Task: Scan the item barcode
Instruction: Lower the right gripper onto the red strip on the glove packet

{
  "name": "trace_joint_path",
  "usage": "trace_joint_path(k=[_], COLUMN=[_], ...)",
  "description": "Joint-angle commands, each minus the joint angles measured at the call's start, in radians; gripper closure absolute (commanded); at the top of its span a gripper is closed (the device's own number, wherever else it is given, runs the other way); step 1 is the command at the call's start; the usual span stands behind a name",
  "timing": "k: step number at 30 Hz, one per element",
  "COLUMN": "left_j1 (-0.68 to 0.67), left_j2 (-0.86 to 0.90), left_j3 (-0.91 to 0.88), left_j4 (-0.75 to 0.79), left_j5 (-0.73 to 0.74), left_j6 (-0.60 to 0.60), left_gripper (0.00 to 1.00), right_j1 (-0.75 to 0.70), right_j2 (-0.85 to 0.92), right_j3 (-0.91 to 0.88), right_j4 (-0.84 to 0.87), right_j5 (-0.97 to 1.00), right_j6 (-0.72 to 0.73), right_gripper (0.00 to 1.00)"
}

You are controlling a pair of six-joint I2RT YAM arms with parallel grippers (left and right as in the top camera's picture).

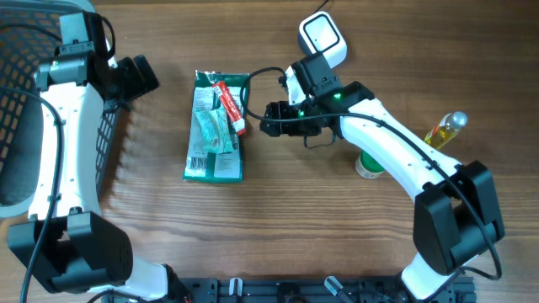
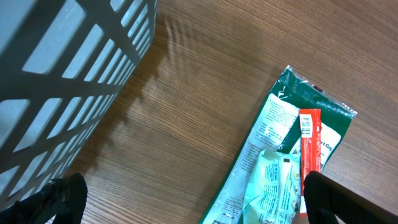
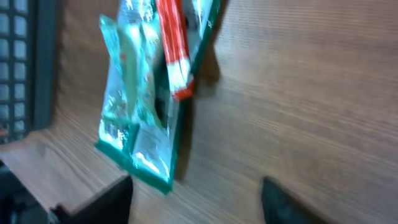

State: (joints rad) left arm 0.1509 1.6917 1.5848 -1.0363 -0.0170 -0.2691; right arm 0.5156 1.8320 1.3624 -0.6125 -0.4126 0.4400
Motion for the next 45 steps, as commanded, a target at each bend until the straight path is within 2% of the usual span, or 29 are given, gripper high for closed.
trace_joint_path(k=[1, 7, 12, 24, 28, 45], left_j1=[0.005, 0.005, 0.005, 0.005, 0.005, 0.005], left_j2=[0.006, 0.006, 0.006, 0.006, 0.006, 0.006], left_j3=[0.003, 0.003, 0.003, 0.003, 0.003, 0.003], left_j4=[0.003, 0.003, 0.003, 0.003, 0.003, 0.003], left_j5=[0.005, 0.005, 0.005, 0.005, 0.005, 0.005], left_j6=[-0.008, -0.008, -0.008, -0.008, -0.008, -0.008], left_gripper=[0.00, 0.00, 0.00, 0.00, 0.00, 0.00], right_j1=[0.003, 0.026, 0.026, 0.067, 0.074, 0.074], right_j2=[0.038, 0.166, 0.242, 0.337, 0.338, 0.338], right_j3=[-0.003, -0.003, -0.003, -0.003, -0.003, -0.028], right_j4=[0.053, 0.318, 0.431, 0.538, 0.540, 0.549], right_j5=[-0.015, -0.051, -0.142, -0.164, -0.121, -0.032], right_j6=[0.011, 0.005, 0.005, 0.007, 0.009, 0.061], right_gripper=[0.46, 0.48, 0.48, 0.53, 0.61, 0.66])
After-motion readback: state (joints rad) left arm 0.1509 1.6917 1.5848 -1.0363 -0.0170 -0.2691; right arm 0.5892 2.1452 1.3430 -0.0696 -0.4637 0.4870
